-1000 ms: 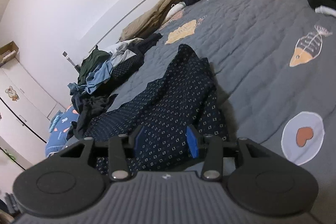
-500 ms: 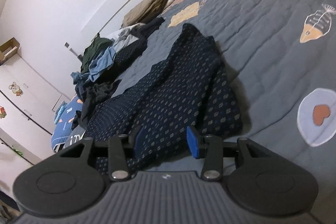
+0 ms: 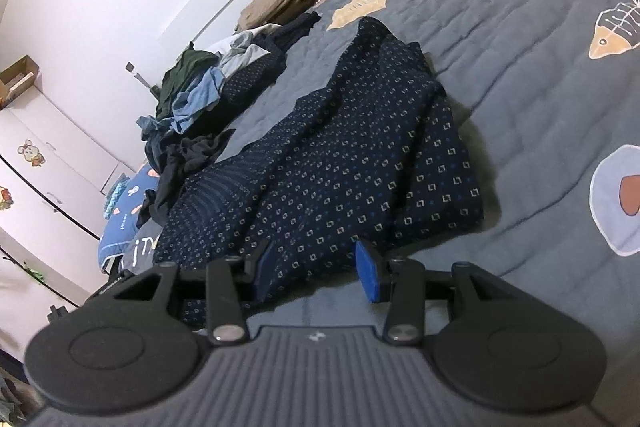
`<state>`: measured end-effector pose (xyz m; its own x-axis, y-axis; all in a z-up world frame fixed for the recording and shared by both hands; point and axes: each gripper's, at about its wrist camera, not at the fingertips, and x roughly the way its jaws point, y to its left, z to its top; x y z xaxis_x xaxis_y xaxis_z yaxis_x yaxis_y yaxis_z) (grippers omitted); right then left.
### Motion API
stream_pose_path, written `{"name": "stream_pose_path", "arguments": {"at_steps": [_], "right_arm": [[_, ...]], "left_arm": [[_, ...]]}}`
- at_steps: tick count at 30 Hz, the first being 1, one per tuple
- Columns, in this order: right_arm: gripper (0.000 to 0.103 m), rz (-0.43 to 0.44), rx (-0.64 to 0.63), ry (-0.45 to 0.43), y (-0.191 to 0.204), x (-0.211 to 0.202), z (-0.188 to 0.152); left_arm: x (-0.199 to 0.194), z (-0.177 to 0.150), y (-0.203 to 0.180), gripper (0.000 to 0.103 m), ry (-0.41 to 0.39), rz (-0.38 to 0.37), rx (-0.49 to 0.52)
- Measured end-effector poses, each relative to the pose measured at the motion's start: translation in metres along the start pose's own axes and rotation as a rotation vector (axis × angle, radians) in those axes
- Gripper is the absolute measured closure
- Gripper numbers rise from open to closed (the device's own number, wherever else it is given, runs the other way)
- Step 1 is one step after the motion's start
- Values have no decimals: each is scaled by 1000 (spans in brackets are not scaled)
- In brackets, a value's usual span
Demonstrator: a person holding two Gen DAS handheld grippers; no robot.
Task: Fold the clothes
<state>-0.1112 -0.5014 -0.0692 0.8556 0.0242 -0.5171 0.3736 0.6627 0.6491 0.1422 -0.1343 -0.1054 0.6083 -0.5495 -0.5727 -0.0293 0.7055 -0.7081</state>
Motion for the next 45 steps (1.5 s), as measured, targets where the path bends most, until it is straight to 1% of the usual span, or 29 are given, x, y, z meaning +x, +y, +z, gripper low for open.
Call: {"name": "stream_pose_path", "arguments": {"at_steps": [3,5,7,8,10,13,18,23,26,30,34,45], "right_arm": [[60,-7,10,13,-2,4,-2],[60,-9,11,26,-2,7,-3],[60,-11,10,35,-2,9,-5],[60,-12,8,39,-2,9,-6],[60,-12,8,46,-1,10,-7],[60,-12,10,51,-1,12,-8],[60,-11,30,61,-4,17,-10],[60,22,92,93,-11,29,-15],[60,22,141,114,-18,36,-18],[59,24,162,115,-20,39,-20],[54,32,181,111,-20,42,-20],[51,58,107,132,0,41,-21]], "left_arm": [[1,1,0,41,3,-2,3],[1,2,-3,43,1,11,23],[0,2,-8,54,-6,33,54],[-1,0,-11,57,-14,47,77],[-4,-2,-17,71,-27,65,124],[-7,-5,-24,83,-44,70,184],[-8,-4,-25,85,-45,59,190],[-5,-2,-24,85,-32,62,183],[-4,-1,-24,85,-26,62,181],[-3,0,-23,85,-22,62,178],[-3,0,-22,85,-16,64,175],[-1,-1,-20,85,-11,72,182]]}}
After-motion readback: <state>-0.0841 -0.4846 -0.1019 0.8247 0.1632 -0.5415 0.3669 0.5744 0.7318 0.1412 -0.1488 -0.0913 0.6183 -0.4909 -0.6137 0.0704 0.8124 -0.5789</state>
